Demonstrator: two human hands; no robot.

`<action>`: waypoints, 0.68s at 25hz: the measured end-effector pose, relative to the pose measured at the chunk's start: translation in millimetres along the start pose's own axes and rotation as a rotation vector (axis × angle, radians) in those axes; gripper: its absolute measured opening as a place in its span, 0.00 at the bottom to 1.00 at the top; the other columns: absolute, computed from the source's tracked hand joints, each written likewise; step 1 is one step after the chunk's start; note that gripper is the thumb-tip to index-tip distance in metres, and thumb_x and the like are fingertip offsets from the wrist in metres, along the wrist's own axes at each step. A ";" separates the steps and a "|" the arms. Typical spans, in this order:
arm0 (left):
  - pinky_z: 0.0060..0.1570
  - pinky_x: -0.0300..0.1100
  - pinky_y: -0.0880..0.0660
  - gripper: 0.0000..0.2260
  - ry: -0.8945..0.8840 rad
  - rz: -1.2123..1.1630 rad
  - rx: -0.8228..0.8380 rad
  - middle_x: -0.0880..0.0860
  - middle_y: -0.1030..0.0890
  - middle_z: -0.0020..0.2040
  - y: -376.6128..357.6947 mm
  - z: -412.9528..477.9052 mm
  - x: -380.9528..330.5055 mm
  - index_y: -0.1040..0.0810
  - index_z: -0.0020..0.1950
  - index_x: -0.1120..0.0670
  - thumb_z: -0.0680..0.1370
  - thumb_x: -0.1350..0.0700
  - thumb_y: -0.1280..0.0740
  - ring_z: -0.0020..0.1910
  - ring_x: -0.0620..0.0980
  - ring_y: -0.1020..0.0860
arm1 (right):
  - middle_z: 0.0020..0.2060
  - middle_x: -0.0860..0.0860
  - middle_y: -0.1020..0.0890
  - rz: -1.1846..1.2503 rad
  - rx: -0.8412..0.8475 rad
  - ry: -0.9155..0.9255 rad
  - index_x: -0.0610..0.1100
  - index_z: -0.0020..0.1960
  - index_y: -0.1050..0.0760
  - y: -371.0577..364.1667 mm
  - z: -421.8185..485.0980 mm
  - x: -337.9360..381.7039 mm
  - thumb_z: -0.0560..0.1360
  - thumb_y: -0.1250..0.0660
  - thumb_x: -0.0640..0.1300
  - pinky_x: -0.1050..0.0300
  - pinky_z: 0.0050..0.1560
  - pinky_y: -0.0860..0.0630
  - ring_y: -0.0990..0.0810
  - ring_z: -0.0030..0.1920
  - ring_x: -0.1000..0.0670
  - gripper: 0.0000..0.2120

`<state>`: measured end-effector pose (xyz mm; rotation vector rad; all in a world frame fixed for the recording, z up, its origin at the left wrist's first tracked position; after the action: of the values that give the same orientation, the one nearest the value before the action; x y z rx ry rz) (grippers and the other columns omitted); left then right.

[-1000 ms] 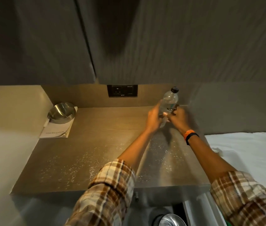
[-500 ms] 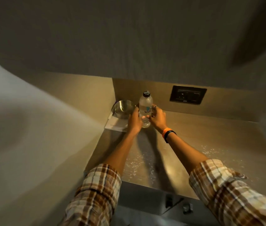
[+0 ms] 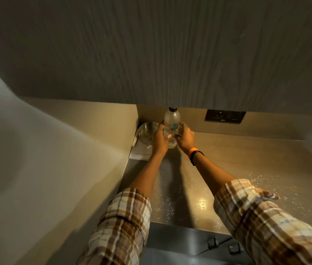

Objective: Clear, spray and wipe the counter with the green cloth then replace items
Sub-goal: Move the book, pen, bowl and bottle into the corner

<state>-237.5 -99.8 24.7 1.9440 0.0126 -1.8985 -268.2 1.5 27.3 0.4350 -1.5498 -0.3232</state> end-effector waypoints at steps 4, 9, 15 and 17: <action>0.69 0.50 0.30 0.26 -0.049 0.214 -0.191 0.61 0.35 0.77 -15.7 -35.1 7.5 0.40 0.79 0.55 0.82 0.62 0.37 0.74 0.60 0.32 | 0.73 0.39 0.27 -0.182 0.020 0.085 0.39 0.77 0.36 23.0 -14.2 -14.7 0.80 0.32 0.40 0.47 0.72 0.29 0.27 0.73 0.40 0.28; 0.76 0.56 0.37 0.29 -0.349 0.778 0.000 0.57 0.38 0.80 -66.5 -75.6 25.4 0.43 0.80 0.54 0.82 0.47 0.39 0.79 0.56 0.40 | 0.81 0.40 0.45 -0.678 -0.049 0.164 0.42 0.78 0.37 92.9 -53.4 -77.4 0.79 0.37 0.58 0.43 0.82 0.48 0.48 0.82 0.39 0.33; 0.81 0.56 0.56 0.33 -0.515 0.898 0.317 0.56 0.51 0.83 -206.3 -140.1 2.4 0.52 0.82 0.54 0.82 0.39 0.48 0.82 0.54 0.55 | 0.82 0.41 0.49 -0.865 -0.068 0.072 0.46 0.81 0.42 226.6 -127.4 -176.6 0.79 0.44 0.63 0.40 0.82 0.55 0.53 0.83 0.42 0.36; 0.81 0.56 0.57 0.33 -0.536 0.902 0.379 0.56 0.50 0.83 -260.4 -170.8 -6.8 0.52 0.82 0.54 0.82 0.37 0.50 0.82 0.54 0.55 | 0.82 0.42 0.49 -0.854 -0.098 0.014 0.45 0.80 0.40 278.1 -151.1 -211.0 0.80 0.44 0.63 0.41 0.82 0.57 0.53 0.83 0.42 0.35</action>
<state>-151.7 190.8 -47.6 1.1921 -1.2250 -1.7335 -138.2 355.0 -26.3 1.0101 -1.2567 -1.0420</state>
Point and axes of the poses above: each hand's wrist, its own z-axis towards the middle knuckle, its own y-axis out of the back of the hand, x = y × z, the point moved 1 cm from there along z, towards the middle knuckle
